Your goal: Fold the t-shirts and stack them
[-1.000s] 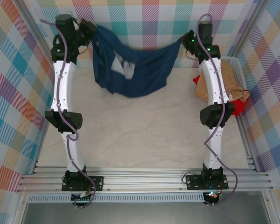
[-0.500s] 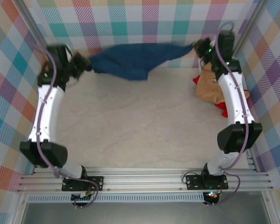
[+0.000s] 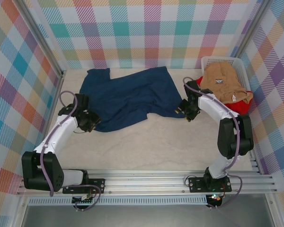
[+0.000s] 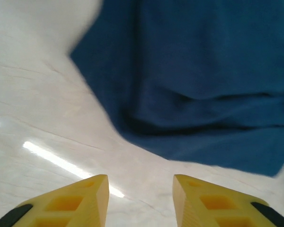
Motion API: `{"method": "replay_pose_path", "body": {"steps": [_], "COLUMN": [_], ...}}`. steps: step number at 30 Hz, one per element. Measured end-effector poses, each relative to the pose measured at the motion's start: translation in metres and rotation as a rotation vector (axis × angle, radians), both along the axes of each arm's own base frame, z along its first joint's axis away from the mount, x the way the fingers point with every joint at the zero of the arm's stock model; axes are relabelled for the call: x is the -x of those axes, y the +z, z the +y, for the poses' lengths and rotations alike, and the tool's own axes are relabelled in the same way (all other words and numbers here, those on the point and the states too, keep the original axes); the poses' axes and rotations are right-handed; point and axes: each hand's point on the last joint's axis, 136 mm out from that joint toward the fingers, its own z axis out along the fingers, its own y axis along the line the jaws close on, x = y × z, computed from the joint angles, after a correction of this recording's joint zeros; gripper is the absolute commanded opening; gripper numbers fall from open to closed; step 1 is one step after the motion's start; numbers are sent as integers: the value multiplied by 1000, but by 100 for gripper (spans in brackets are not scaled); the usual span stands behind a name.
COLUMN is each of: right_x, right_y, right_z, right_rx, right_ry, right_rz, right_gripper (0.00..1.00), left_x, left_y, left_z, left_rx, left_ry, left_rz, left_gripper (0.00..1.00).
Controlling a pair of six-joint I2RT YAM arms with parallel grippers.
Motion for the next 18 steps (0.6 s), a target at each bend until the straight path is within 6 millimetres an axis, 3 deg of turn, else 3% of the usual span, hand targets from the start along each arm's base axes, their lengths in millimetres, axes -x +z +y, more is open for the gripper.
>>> {"method": "replay_pose_path", "body": {"steps": [4,6,9,14,18], "right_x": [-24,-31,-48,-76,-86], "right_y": [20,17,1,-30,-41], "right_z": [8,15,26,37,39], "right_rx": [-17,-30,-45,-42,-51], "right_ry": [46,77,129,191,202], "right_rz": [-99,-107,-96,-70,-56], "right_gripper": [34,28,27,27,29], "left_x": [-9,-16,-36,-70,-91], "left_y": [-11,-23,-38,-55,-70], "left_z": [-71,-105,-142,-174,-189], "left_rx": [96,104,108,109,87], "left_ry": [-90,-139,-175,-172,-174], "left_rz": [50,96,116,107,122], "left_gripper": [38,36,38,43,43]}}
